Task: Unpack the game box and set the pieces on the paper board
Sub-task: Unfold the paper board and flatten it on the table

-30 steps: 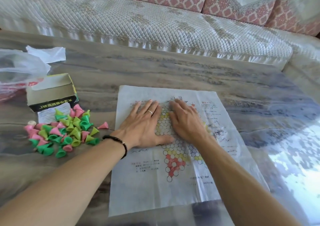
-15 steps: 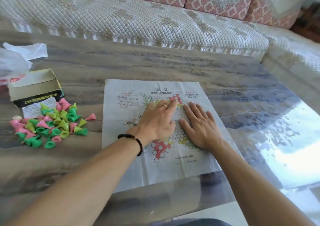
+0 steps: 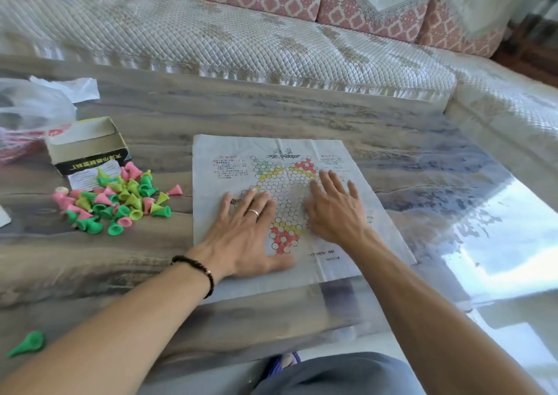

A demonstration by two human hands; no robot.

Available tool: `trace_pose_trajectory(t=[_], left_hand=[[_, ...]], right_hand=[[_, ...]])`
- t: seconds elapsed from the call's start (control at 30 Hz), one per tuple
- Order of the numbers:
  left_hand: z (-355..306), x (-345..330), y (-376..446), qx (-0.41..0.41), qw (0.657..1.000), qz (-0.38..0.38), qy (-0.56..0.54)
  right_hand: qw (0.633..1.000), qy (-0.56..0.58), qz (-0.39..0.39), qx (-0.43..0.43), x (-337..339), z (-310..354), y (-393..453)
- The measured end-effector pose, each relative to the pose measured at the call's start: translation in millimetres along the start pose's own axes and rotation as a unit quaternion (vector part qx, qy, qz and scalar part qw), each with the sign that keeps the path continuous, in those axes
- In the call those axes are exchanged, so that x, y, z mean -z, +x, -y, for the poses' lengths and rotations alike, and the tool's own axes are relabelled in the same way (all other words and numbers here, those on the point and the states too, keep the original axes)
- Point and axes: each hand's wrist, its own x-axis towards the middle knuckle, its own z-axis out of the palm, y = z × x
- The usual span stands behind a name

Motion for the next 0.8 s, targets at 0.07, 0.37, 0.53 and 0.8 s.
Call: trace_pose_trajectory(t=[0.07, 0.37, 0.53, 0.8], left_hand=[[0, -1, 0, -0.003, 1.0, -0.002, -0.001], [5, -3, -2, -0.016, 1.0, 0.004, 0.01], [3, -1, -6, -0.007, 1.0, 0.012, -0.013], [27, 17, -53, -0.009, 0.998, -0.047, -0.035]], right_hand=[[0.997, 0.066, -0.004, 0.028, -4, 24, -20], [0.991, 0.037, 0.061, -0.114, -8, -42, -73], [0.991, 0.033, 0.056, -0.121, 2, -28, -72], [0.997, 0.08, 0.008, -0.02, 23, 45, -72]])
